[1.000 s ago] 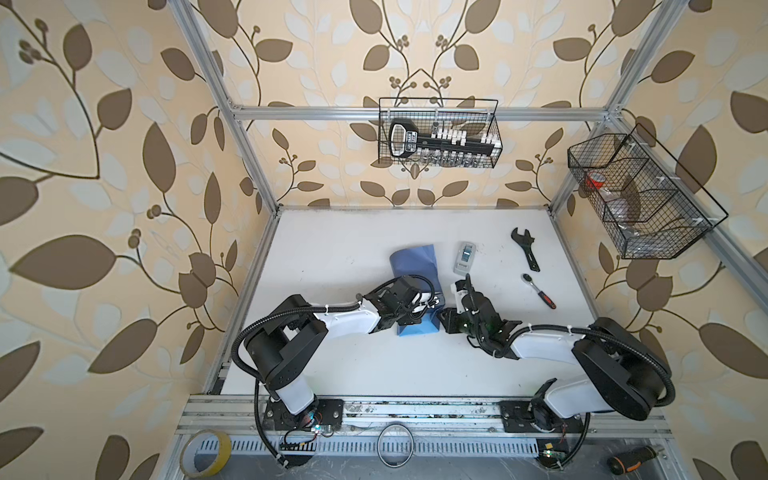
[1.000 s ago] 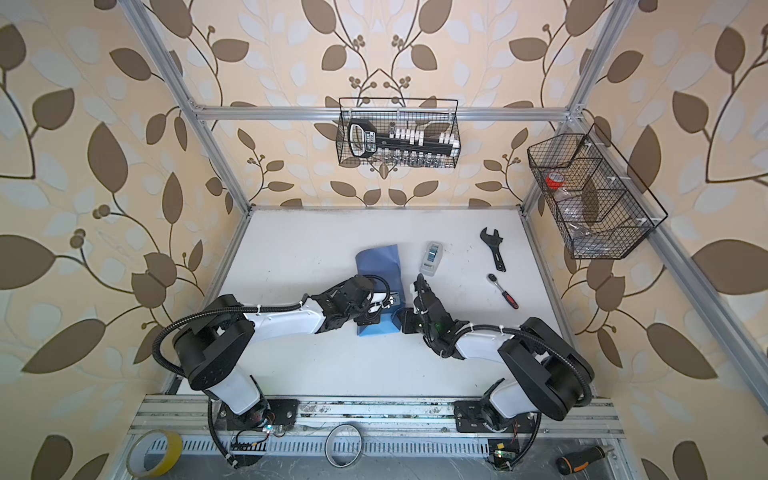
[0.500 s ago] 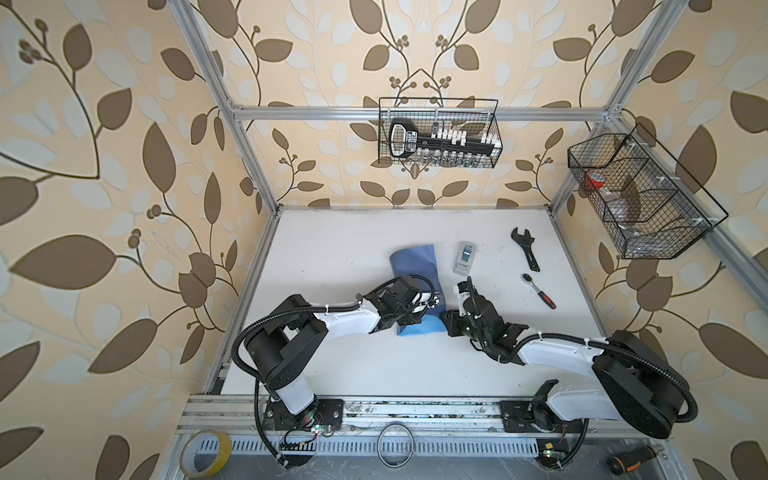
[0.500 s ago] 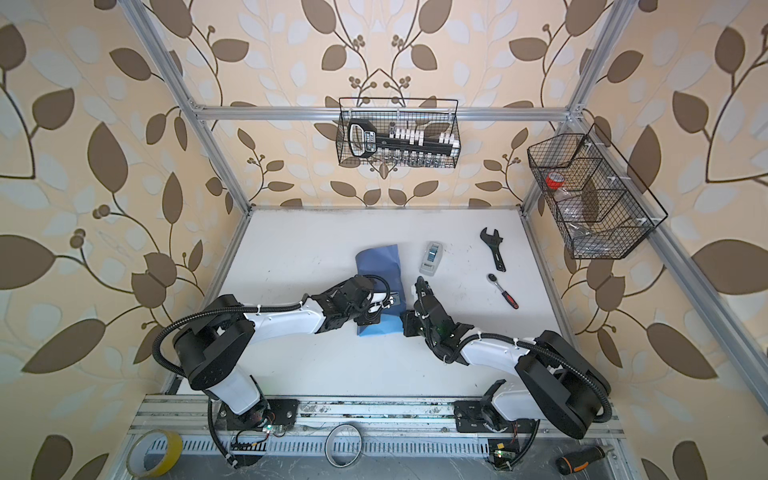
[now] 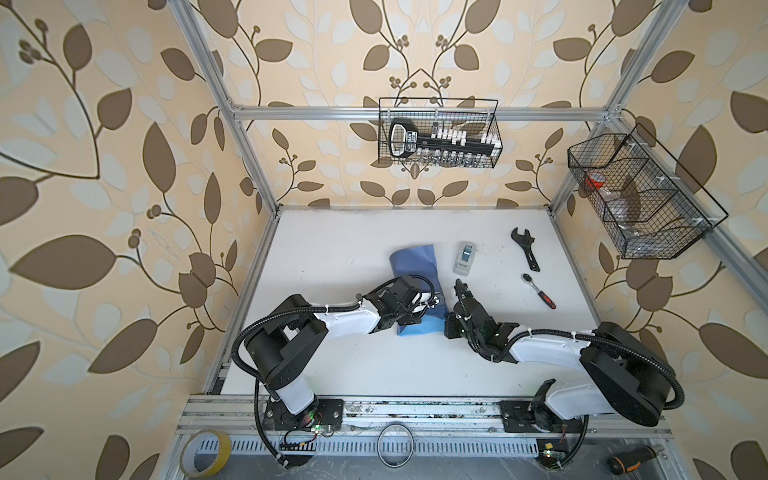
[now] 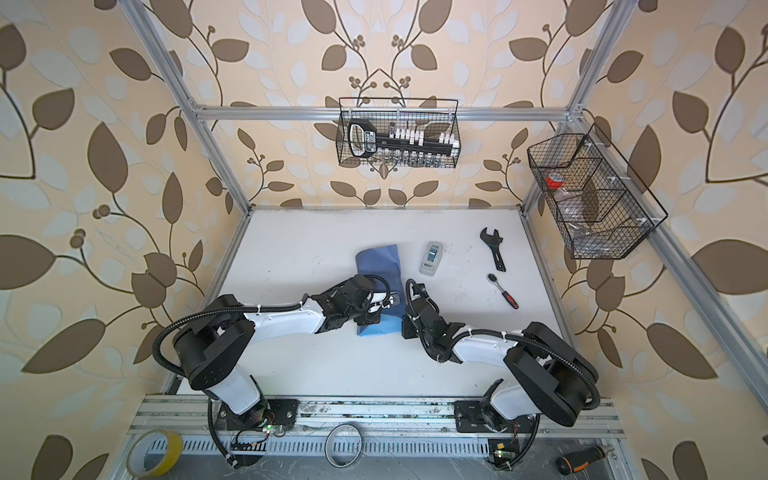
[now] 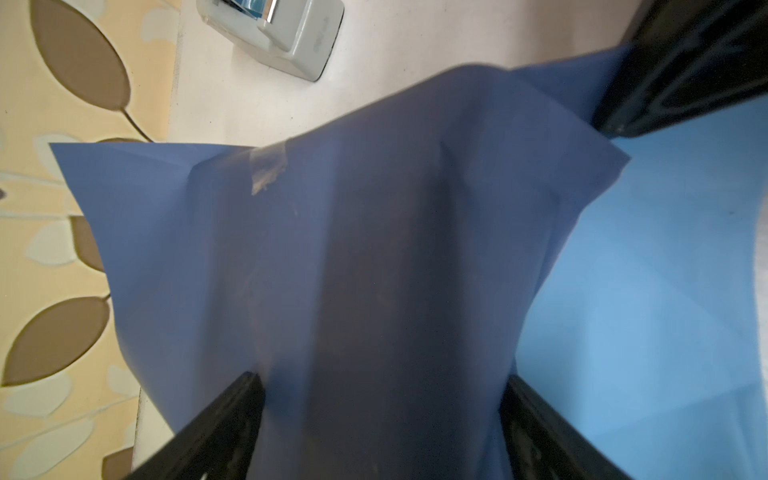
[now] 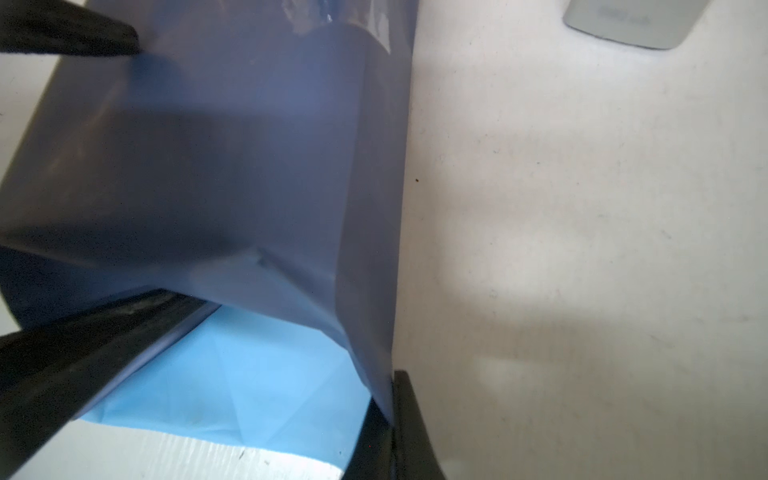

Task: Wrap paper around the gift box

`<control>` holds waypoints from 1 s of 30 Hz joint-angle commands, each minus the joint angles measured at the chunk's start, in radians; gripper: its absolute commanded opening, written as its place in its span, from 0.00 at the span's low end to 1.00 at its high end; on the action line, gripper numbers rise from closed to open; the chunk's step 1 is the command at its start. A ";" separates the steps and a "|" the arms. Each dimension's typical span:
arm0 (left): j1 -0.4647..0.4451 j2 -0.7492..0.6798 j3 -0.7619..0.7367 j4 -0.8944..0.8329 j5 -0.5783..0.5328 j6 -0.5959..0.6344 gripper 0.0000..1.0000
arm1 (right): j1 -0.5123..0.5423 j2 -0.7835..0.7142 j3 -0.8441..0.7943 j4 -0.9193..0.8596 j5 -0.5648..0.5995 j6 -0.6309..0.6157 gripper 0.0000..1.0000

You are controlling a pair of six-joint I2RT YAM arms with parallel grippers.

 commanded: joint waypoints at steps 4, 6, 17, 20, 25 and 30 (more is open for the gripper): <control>-0.001 0.020 -0.003 -0.057 -0.019 0.027 0.89 | 0.004 0.000 0.001 0.021 -0.012 -0.014 0.09; 0.001 0.020 -0.003 -0.056 -0.021 0.028 0.89 | 0.004 -0.016 -0.018 0.025 -0.018 -0.008 0.14; 0.000 0.023 -0.001 -0.055 -0.021 0.028 0.89 | -0.002 0.000 -0.045 0.043 -0.033 -0.006 0.04; 0.002 0.025 -0.001 -0.054 -0.021 0.028 0.89 | -0.005 0.011 -0.045 0.049 -0.035 -0.012 0.00; 0.000 0.023 -0.002 -0.055 -0.021 0.028 0.89 | -0.015 -0.004 -0.041 0.053 -0.058 -0.031 0.00; 0.000 0.024 -0.001 -0.055 -0.022 0.028 0.89 | -0.032 -0.072 -0.060 0.032 -0.116 -0.045 0.20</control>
